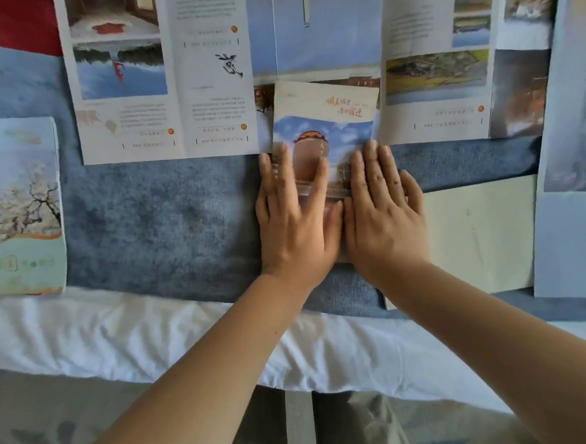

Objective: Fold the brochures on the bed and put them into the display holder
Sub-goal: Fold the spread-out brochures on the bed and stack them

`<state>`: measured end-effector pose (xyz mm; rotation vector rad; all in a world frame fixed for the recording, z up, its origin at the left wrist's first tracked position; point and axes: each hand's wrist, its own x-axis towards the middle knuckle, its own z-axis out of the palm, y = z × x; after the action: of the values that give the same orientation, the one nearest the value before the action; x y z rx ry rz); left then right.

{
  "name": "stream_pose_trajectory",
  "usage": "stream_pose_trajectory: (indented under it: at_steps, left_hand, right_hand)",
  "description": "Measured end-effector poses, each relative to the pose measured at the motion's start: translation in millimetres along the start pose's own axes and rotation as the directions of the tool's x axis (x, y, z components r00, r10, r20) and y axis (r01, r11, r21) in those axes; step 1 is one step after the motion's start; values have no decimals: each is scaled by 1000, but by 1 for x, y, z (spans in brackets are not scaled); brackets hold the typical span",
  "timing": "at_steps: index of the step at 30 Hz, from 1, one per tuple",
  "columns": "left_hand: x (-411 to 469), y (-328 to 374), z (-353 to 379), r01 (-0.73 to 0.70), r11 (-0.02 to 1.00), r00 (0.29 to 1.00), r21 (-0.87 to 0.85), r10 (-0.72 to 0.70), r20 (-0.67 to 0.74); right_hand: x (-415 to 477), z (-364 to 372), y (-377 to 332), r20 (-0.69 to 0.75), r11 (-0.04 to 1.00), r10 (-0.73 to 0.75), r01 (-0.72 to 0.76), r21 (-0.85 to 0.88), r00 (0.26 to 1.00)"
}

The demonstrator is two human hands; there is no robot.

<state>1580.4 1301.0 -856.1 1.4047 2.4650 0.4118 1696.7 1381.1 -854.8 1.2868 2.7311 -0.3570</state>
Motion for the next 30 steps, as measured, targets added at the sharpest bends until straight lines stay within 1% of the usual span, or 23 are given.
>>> stream_pose_trajectory:
  at_steps: [3, 5, 8, 10, 12, 16, 19, 22, 24, 30]
  left_hand:
    - [2, -2, -14, 57, 962, 997, -265, -66, -28]
    - [8, -7, -26, 72, 899, 986, -432, -130, -106]
    - [17, -18, -43, 128, 853, 929, -506, -282, -240]
    - [20, -26, -54, 208, 825, 898, -525, -374, -233]
    - [21, -33, -64, 262, 807, 889, -529, -415, -193]
    - [15, -59, -85, 219, 827, 900, -518, -376, -222]
    - [14, -92, -106, 247, 851, 898, -464, -380, -219]
    - [11, -130, -128, 282, 878, 897, -387, -385, -219]
    - [5, -160, -143, 311, 892, 895, -329, -391, -214]
    - [-13, -244, -180, 405, 889, 858, -213, -450, -248]
  right_hand:
    - [0, 1, -6, 15, 999, 46, -46, -23, 999]
    - [0, 0, -12, 16, 999, 47, -46, -28, 999]
    - [0, 0, -23, 36, 999, 24, -23, -35, 999]
    - [1, 2, -36, 52, 999, -18, 20, -48, 998]
    - [3, 3, -49, 71, 997, -52, 55, -54, 996]
    - [10, 5, -81, 95, 994, -91, 96, -43, 991]
    - [16, 5, -115, 135, 991, -132, 130, 22, 982]
    - [25, 6, -156, 160, 970, -238, 226, 88, 958]
    - [32, 9, -188, 162, 946, -320, 306, 103, 934]
    - [51, 24, -283, 178, 888, -460, 446, 113, 870]
